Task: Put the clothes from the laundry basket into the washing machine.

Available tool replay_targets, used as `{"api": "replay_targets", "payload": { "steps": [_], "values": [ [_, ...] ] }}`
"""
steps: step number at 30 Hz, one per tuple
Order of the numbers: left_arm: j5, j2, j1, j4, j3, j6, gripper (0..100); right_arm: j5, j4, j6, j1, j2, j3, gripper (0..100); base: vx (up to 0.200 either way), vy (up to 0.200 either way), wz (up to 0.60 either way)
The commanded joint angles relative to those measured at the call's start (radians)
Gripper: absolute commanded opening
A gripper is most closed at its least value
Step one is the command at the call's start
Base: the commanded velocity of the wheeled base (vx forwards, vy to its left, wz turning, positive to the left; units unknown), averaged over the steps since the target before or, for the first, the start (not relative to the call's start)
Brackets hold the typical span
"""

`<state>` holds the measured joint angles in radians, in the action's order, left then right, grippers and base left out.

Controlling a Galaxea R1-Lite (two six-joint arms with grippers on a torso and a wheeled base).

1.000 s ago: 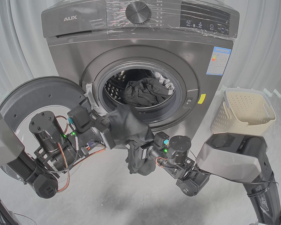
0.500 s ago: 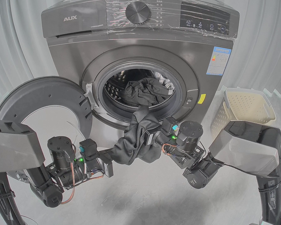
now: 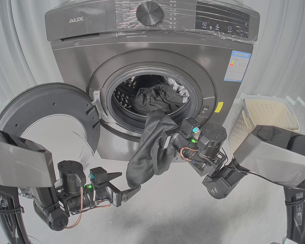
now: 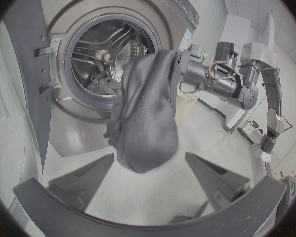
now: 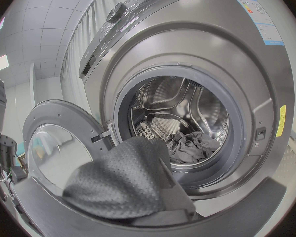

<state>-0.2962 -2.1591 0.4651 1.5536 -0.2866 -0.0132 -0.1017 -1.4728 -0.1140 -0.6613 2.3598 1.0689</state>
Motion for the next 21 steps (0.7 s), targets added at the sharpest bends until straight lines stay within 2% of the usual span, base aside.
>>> {"api": "replay_targets", "payload": {
  "steps": [1, 9, 14, 21],
  "values": [
    [-0.006, 0.009, 0.000, 0.002, 0.072, 0.006, 100, 0.004, 0.002, 0.002, 0.037, -0.019, 0.014, 0, 0.000, 0.000, 0.00],
    [-0.021, 0.015, 0.010, 0.002, 0.086, 0.018, 100, 0.008, -0.001, 0.004, 0.054, -0.034, 0.009, 0, 0.000, 0.000, 0.00],
    [-0.018, 0.009, -0.003, 0.000, 0.017, 0.007, 100, 0.008, -0.006, 0.002, 0.028, -0.056, -0.009, 0, 0.000, 0.000, 0.00],
    [-0.012, -0.004, -0.023, 0.000, -0.128, -0.022, 100, 0.008, -0.015, 0.001, -0.043, -0.093, -0.069, 0, 0.000, 0.000, 0.00]
  ]
}}
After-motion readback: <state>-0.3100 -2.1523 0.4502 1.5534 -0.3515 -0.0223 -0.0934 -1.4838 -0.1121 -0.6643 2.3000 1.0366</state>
